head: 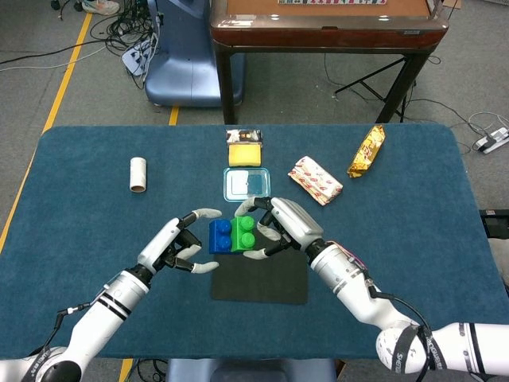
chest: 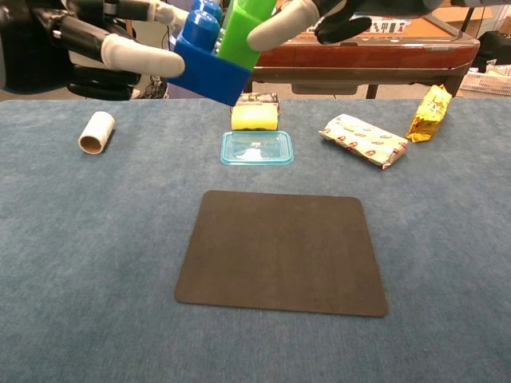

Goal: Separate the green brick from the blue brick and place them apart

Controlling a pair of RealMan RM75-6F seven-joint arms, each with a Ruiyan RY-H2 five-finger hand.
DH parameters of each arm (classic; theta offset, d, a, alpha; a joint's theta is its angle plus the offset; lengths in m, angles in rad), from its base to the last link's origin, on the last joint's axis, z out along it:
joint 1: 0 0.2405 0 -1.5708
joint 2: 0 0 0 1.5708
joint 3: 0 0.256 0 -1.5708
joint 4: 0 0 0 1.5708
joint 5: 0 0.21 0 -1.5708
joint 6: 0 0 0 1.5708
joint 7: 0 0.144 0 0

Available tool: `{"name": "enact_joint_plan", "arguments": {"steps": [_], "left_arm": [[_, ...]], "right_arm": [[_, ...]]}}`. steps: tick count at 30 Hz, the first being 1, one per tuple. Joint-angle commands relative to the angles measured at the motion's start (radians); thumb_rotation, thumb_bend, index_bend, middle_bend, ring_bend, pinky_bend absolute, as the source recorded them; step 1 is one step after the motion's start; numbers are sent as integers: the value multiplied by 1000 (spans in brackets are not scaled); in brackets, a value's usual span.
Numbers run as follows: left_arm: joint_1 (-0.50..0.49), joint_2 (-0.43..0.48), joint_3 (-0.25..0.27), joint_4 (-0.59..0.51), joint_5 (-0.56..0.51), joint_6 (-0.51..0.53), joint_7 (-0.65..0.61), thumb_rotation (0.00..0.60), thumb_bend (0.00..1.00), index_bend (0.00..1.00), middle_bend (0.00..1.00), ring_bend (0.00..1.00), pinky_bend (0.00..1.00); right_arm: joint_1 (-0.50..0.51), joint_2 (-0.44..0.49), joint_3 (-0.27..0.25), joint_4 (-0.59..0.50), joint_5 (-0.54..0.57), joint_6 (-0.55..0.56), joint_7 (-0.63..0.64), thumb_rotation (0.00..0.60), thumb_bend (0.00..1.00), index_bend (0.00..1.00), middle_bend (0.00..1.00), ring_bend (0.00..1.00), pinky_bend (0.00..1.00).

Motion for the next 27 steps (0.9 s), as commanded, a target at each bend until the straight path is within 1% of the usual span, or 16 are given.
{"name": "enact_joint_plan", "arguments": {"steps": [1,4,9,13,18,20,23,27], "left_arm": [[-13,-8,3,7,-14,1,6,600,66,243,1000,1000,1000],[-24,-11,6,15,-26,-1,9,600,64,256,1000,1000,1000],[-35,-22,10,23,-40,7,10,600,62,320,1000,1000,1000],[-37,-32,13,26,-45,13,-1,600,62,412,1000,1000,1000],[-36,-44,24,34,-35,23,-4,600,63,602,1000,1000,1000],[-36,-49,30,36,-31,27,0,600,63,650,1000,1000,1000],[-37,-58,37,39,-22,37,9,600,63,694,1000,1000,1000],[-37,-74,45,45,-14,58,22,600,63,714,1000,1000,1000]], "right_arm": [[5,-2,-4,1,-3,-2,8,600,390,579,1000,1000,1000],[8,-2,-6,1,-6,-6,24,600,390,579,1000,1000,1000],[11,1,-11,6,-15,-23,54,600,391,579,1000,1000,1000],[13,-1,-16,13,-25,-31,74,600,390,579,1000,1000,1000],[13,-3,-19,15,-40,-35,99,600,391,584,1000,1000,1000],[12,-2,-19,15,-45,-38,110,600,391,590,1000,1000,1000],[10,-4,-20,17,-53,-36,123,600,397,600,1000,1000,1000],[9,-6,-24,19,-61,-39,139,600,402,605,1000,1000,1000]]}}
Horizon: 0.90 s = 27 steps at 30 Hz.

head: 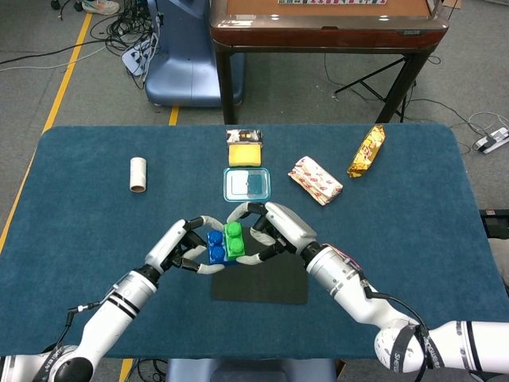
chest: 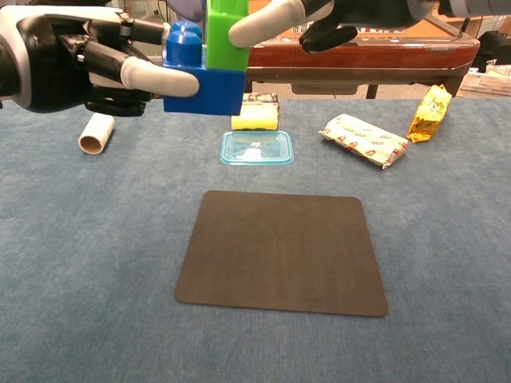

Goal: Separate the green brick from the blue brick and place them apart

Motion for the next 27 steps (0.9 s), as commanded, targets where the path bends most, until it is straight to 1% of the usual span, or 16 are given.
{"name": "enact_joint_plan", "arguments": {"steps": [1,12,23,27], "left_arm": [[-1,-10,5,5,4,11,10,600,63,722,1000,1000,1000],[-6,-27,29,16,20,28,51,600,63,775,1000,1000,1000],[-11,-53,58,31,34,47,106,600,63,785,1000,1000,1000],[-10,-56,74,35,41,51,129,600,63,785,1000,1000,1000]], "right_arm": [[-2,0,-3,2,-6,-4,11,600,403,606,1000,1000,1000],[-26,9,0,6,-46,-20,86,600,409,616,1000,1000,1000],[-48,16,0,13,-86,-19,136,600,409,616,1000,1000,1000],[-61,22,-12,16,-106,-16,140,600,409,616,1000,1000,1000]]}}
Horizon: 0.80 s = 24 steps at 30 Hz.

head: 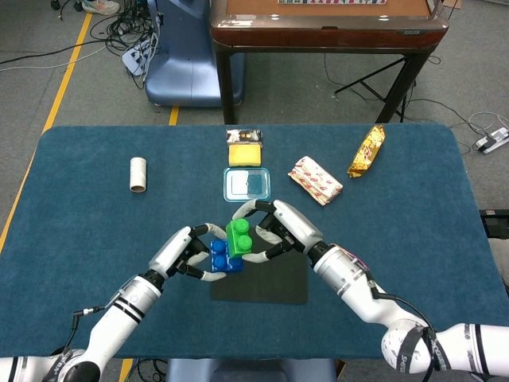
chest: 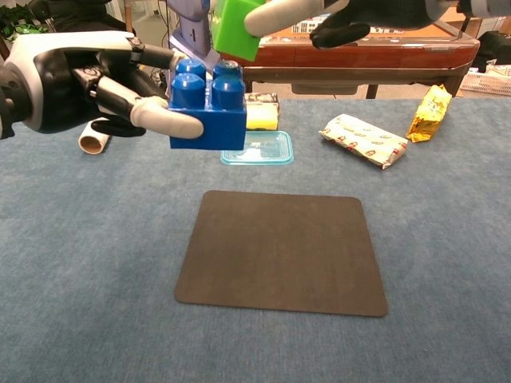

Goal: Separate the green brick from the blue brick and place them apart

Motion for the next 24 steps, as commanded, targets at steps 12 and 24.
{"name": "enact_joint_plan", "arguments": {"steps": [12,24], "left_arm": [[-21,-112,105,110,5,45,237,600,63,746,1000,1000,1000],[-76,-270,78,270,-134,50,351,600,63,729,1000,1000,1000]], "right_arm": [[-56,-42,-186,83,-112,100,-230,600,418,618,1000,1000,1000],[-51,-202,-276,213,-65,192,-477,600,340,593,1000,1000,1000]]}}
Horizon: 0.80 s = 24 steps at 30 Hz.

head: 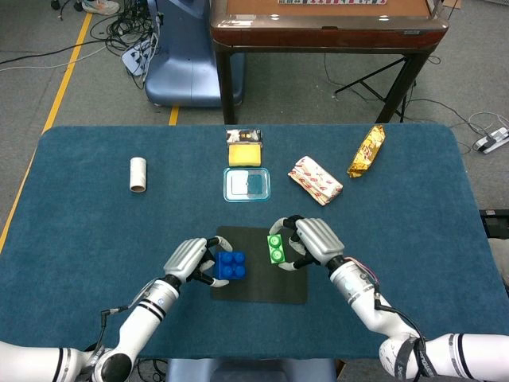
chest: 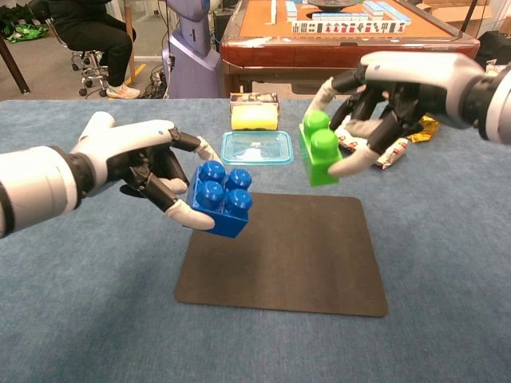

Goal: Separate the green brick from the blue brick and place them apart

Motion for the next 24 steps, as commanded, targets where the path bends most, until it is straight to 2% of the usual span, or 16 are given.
{"name": "enact_joint_plan", "arguments": {"steps": [1,4,6,11,14,18,24], "left_arm": [[-8,-23,-3,26,-22,-2,16,600,63,724,1000,1000,1000],[-6,-30,0,34,-26,5,30,600,63,651,1000,1000,1000],[-4,-32,-1,35,-28,11,33,600,63,559,1000,1000,1000],[5,-36,-17,37,-36,23,25,600,63,332,1000,1000,1000],[13,-47,-20,41,-16,49,27,600,57,237,1000,1000,1000],[23,-47,-20,29,-5,59,28,600,49,215,1000,1000,1000],[50,-10,-11,-15,44,91,30,600,49,187,1000,991,1000]], "right_arm": [[7,-50,-25,43,19,16,-61,600,318,574,1000,1000,1000],[6,-88,-21,66,28,31,-76,600,269,516,1000,1000,1000],[4,-110,-16,80,32,43,-83,600,237,476,1000,1000,1000],[7,-153,1,104,55,74,-126,600,5,231,1000,1000,1000],[6,-165,14,106,66,86,-137,600,0,137,1000,1000,1000],[2,-161,23,102,68,75,-130,600,0,71,1000,1000,1000],[-32,-130,27,77,18,108,-105,600,0,65,1000,1000,1000]]}}
